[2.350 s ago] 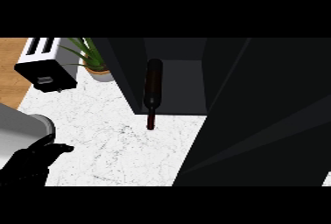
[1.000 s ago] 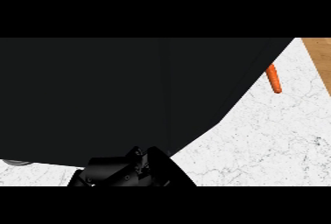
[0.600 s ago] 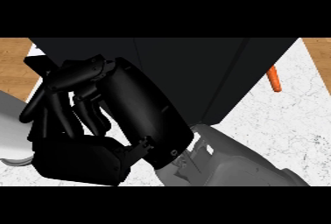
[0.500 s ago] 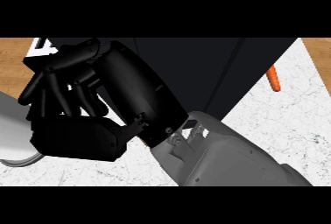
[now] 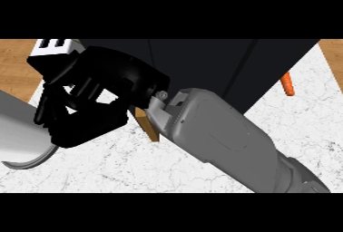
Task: Pick up the wine, place it into the cabinet and close the cabinet
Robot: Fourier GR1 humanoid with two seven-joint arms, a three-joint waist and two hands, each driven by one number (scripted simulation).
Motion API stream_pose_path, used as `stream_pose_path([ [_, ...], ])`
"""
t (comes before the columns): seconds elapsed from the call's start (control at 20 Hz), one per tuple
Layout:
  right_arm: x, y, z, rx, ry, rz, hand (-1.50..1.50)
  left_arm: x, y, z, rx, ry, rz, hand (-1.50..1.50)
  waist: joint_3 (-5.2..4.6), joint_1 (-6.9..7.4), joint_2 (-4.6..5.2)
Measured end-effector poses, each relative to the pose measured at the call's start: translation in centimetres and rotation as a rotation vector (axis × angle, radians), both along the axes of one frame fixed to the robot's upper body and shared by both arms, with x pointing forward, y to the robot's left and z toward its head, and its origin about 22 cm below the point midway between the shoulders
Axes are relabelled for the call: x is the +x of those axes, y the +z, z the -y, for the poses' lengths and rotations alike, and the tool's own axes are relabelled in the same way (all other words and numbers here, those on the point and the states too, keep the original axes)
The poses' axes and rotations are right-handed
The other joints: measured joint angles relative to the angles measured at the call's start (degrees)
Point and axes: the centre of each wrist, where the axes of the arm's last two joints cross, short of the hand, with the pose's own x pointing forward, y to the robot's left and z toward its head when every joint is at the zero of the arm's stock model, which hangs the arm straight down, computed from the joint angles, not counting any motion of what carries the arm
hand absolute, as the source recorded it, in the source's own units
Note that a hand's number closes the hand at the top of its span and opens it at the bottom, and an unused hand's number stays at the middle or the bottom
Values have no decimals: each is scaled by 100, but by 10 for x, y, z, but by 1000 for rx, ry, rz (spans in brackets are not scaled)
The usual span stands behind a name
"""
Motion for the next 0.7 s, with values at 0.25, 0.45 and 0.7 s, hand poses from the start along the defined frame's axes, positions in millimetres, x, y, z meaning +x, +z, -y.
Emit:
stream_pose_path([
  [0.25, 19, -13, -7, -128, 160, -89, 150, -3, -1, -4, -9, 5, -6, -150, 3, -61, -24],
  [0.45, 38, -20, -7, -137, 227, -154, 150, -5, 0, -9, -6, -1, -21, -150, 0, -91, -58],
  [0.7, 62, -32, 2, -85, 263, -222, 150, -9, -1, -12, 0, 7, -14, -150, 9, -134, -51],
])
